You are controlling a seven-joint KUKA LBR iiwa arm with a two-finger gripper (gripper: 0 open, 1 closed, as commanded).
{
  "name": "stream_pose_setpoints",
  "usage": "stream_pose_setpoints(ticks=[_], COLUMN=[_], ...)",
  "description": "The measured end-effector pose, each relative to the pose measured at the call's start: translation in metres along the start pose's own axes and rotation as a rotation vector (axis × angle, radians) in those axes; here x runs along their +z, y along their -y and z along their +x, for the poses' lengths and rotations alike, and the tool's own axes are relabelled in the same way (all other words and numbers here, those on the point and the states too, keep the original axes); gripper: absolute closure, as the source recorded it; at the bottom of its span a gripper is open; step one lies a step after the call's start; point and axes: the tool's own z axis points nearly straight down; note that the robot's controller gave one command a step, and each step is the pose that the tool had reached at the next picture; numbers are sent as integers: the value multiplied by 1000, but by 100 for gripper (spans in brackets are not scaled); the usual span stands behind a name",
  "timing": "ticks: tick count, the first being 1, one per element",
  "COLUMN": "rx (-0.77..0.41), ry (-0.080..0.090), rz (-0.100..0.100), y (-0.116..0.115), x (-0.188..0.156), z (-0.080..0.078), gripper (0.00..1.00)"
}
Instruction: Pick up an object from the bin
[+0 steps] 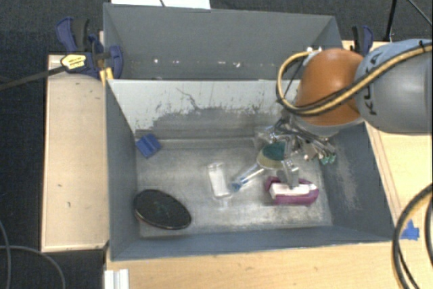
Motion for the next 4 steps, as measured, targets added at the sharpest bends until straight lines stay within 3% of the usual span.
stream_pose_setpoints(ticks=[1,2,3,4], rx=[-41,138,260,259], ry=[5,5,-3,-2], rz=[-1,-1,-3,-2], y=[-30,-20,-13,-12], x=[-31,-53,3,2], z=[-5,-9,-3,-4], gripper=[0,0,0,0])
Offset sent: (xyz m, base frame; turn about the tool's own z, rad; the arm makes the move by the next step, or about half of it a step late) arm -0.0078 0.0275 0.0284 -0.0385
